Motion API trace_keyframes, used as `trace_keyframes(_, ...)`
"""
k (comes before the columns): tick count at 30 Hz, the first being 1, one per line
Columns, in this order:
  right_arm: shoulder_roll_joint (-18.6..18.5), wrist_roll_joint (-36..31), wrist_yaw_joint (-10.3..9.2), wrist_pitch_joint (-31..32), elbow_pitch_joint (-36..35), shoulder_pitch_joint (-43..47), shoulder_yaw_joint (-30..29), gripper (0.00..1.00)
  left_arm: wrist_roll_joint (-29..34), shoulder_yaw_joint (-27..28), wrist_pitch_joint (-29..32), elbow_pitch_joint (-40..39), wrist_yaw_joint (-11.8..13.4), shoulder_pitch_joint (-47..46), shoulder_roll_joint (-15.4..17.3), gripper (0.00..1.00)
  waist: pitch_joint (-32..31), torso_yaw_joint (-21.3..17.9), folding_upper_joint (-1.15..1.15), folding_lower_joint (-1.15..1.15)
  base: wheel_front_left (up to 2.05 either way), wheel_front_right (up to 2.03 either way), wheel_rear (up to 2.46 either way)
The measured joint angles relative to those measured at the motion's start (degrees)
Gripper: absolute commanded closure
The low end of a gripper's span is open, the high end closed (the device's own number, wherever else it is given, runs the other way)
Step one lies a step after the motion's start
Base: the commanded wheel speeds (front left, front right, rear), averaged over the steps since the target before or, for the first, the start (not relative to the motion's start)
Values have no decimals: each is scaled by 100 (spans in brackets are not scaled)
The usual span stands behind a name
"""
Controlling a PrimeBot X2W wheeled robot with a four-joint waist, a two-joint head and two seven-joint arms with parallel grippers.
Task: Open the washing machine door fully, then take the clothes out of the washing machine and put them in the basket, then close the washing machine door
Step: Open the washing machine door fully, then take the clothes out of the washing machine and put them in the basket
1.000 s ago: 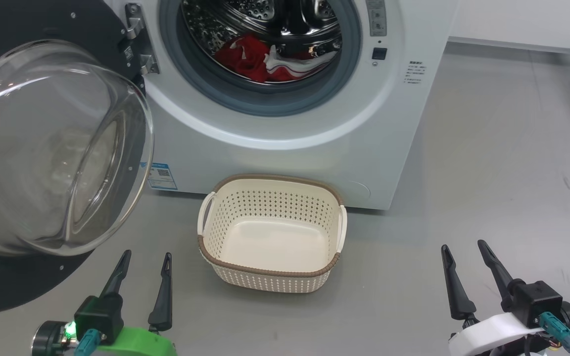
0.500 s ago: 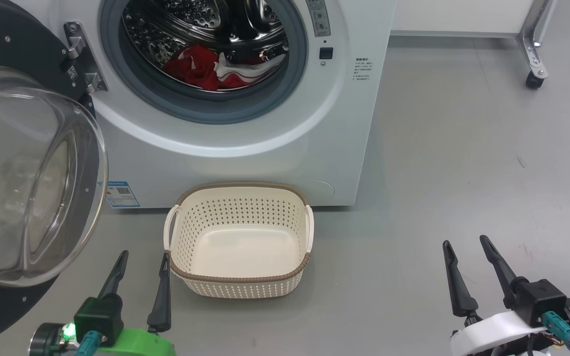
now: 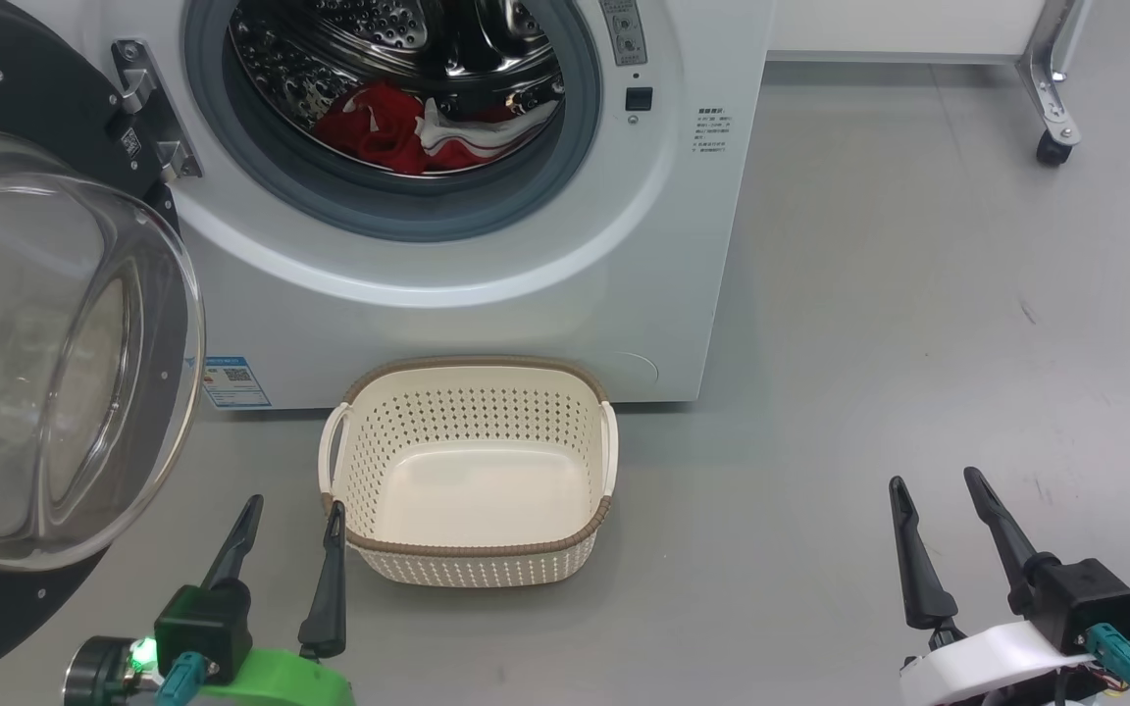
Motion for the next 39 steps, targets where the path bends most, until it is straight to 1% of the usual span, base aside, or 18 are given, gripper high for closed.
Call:
trace_keyframes(22, 1, 1, 0, 0, -91, 3, 0, 0, 9, -70, -78, -287, 18, 0, -2, 0, 70, -25, 0, 0, 9, -9, 0)
trace_keyframes(39, 1, 10, 0, 0, -105, 3, 0, 0, 9, -52, -80, -313, 24, 0, -3, 0, 112, -26, 0, 0, 74, -74, 0)
